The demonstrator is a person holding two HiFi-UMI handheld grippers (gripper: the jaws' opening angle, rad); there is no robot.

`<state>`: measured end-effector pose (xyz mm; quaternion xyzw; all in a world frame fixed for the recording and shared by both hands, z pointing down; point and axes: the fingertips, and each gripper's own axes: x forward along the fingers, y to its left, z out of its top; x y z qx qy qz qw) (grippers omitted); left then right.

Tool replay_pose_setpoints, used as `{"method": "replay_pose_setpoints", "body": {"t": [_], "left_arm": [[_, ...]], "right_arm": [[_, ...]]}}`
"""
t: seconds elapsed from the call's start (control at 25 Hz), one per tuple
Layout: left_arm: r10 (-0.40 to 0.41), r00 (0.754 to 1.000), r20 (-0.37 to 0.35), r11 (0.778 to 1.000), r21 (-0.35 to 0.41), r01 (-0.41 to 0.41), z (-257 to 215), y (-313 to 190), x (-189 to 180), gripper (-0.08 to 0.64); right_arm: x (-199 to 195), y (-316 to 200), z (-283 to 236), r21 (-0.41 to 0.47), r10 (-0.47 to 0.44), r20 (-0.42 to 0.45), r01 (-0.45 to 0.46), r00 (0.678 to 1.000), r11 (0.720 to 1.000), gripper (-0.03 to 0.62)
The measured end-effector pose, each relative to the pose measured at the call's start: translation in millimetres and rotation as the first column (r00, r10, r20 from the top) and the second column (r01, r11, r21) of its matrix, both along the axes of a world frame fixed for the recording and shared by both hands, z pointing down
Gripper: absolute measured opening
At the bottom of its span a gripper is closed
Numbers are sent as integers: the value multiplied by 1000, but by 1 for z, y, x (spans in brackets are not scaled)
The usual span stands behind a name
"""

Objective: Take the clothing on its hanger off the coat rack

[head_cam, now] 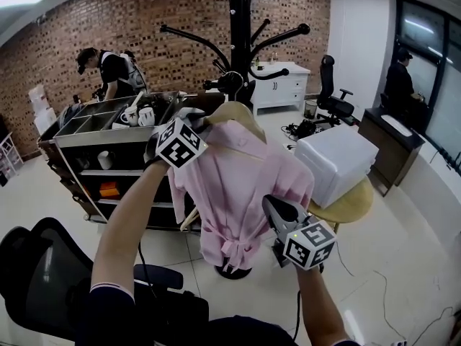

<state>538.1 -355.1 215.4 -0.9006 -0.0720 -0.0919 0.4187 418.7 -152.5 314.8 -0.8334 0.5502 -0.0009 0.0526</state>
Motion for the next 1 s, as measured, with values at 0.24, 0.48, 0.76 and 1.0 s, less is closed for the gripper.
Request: {"method": "replay_pose_setpoints", "body": {"t": [0.24, 0.48, 0.76, 1.0], "left_arm": [[5, 1000, 19, 1000, -19, -4, 11, 21, -10, 123], [-64, 998, 27, 997, -41, 65, 20, 39, -35, 123], [-202, 979, 28, 979, -26, 202, 25, 74, -55, 123], [-386, 923, 7, 923, -2, 386, 31, 102, -103, 123]], "right_arm": [[-8, 9, 1, 17, -8, -2, 8, 1000, 1000, 2], [-14, 20, -4, 27, -84, -12, 84, 996, 996, 2], [-11, 60, -9, 23, -224, -30, 225, 974, 974, 2], [-19, 100, -10, 9, -371, -39, 372, 928, 928, 2]]}}
